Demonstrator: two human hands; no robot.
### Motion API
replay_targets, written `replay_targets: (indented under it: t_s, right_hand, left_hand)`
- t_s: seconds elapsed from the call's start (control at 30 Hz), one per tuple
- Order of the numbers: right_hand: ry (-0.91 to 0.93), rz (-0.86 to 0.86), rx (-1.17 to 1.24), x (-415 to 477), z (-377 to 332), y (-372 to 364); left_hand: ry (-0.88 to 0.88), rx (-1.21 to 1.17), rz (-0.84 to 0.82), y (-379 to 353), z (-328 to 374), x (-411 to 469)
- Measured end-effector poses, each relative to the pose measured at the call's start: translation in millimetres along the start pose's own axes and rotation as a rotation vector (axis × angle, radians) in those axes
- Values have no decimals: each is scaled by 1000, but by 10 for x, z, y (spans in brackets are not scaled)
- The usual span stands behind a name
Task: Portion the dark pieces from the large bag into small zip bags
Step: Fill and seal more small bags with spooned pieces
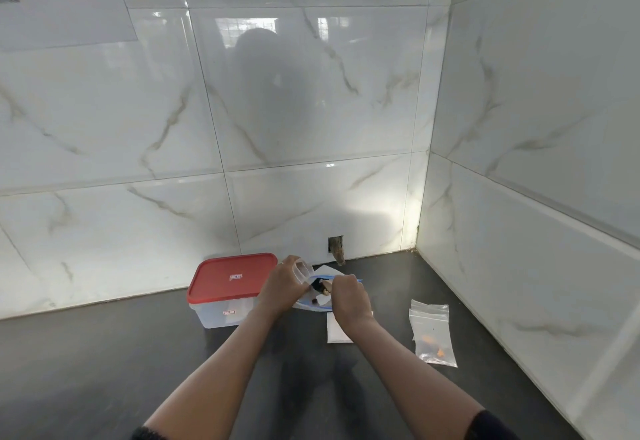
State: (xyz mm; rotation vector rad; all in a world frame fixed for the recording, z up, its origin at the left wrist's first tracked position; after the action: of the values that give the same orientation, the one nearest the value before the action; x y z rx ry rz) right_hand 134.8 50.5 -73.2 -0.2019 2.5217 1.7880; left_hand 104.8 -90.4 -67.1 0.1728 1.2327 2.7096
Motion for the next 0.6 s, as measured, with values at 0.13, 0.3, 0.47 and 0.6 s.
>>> replay_targets:
  t_s: [0.13,0.3,0.47,0.6]
  right_hand:
    - [-11,38,-5,-5,51,20]
    - [6,81,42,23,20,-30]
    - [76,145,83,-4,7,-3]
    - [85,123,32,23,-20,41]
  left_hand:
    - [-10,-87,175,128,14,-10]
    - [-59,-137,203,71,-12,-40]
    - [-76,-187,280,94,23,-103]
    - [-62,-191,293,49,12,-100]
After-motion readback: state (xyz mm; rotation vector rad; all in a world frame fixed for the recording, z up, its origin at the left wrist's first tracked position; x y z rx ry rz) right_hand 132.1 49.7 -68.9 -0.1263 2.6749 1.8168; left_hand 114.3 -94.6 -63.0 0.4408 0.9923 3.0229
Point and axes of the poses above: each hand's wrist, its own x-axis towards the middle knuckle, its own y-axis out of the back of the hand, z = x × y, the point moved 5 cm from there along x, towards the middle knuckle, and after that the axes turned 13 degrees about -z, right-handed, at the moved point
